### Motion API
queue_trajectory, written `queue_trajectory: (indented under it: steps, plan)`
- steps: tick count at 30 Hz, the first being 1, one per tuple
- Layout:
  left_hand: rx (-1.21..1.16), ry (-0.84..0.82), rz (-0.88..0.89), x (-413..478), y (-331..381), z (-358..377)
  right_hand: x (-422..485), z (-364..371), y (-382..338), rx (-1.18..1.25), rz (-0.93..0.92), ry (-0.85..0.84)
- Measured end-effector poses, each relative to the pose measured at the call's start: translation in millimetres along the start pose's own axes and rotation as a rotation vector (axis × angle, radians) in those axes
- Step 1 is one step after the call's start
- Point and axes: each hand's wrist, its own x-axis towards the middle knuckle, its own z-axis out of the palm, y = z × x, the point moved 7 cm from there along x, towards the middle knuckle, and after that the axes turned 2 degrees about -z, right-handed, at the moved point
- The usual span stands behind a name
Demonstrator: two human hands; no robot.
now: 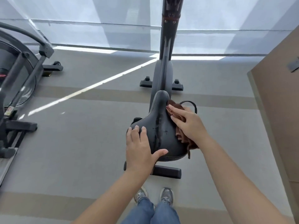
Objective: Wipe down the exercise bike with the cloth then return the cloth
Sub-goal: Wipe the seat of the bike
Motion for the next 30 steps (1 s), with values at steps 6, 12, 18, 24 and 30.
queue_trajectory:
  steps: [6, 12, 18, 24, 30]
  plan:
    - [0.022, 0.008, -0.008, 0.6, -0.4, -0.5, -34.0, -2.7, -0.1, -0.066, -0.068, 0.036]
    - [-0.032, 0.033, -0.021, -2.6, -1.7, -4.8, -54.2, -12.0, 1.3, -0.017, -0.054, 0.115]
    - [-0.189, 0.091, -0.002, -5.2, -16.1, -17.1, 20.5, 19.6, -66.3, -0.275, -0.215, 0.077]
    - [-0.227, 0.095, 0.02, -8.7, -19.7, -14.7, -27.4, 32.7, -54.9, -0.467, -0.314, 0.014]
    - [-0.231, 0.101, 0.041, -8.8, -21.0, -14.1, -23.3, 32.5, -49.9, -0.447, -0.38, 0.057]
